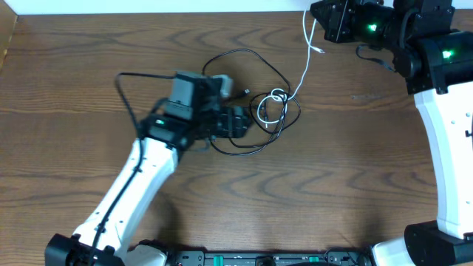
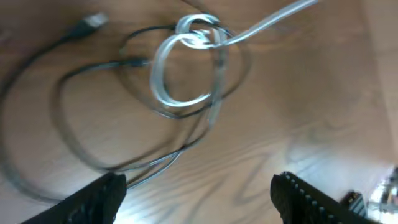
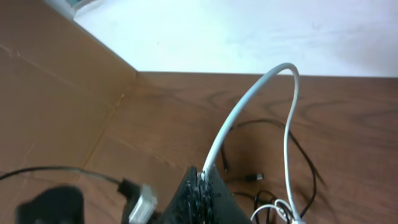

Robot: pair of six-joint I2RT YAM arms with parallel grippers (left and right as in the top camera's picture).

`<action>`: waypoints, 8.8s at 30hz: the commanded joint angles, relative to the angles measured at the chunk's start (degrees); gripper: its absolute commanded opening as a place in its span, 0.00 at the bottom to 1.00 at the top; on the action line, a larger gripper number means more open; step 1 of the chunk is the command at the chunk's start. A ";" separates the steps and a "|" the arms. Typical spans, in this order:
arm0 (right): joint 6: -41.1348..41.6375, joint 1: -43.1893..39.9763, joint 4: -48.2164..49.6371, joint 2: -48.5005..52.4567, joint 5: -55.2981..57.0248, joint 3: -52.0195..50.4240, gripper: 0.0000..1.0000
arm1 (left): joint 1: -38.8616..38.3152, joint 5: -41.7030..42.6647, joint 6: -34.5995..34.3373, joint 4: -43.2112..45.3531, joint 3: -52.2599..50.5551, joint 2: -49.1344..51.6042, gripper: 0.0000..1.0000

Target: Untangle cables

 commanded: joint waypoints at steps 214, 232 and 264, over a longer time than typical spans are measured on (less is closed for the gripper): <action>-34.82 7.34 -3.98 17.44 -12.76 -28.72 0.01 | 8.48 -21.38 -1.60 -9.18 0.31 -1.40 0.07; -9.84 -16.00 -5.35 -4.98 -2.93 -4.00 0.01 | 8.48 -21.42 -1.60 -8.72 0.31 -1.40 0.08; -33.31 0.26 -30.69 21.84 -0.11 -0.26 0.53 | 8.50 -23.12 -13.25 -1.36 10.97 -15.19 0.08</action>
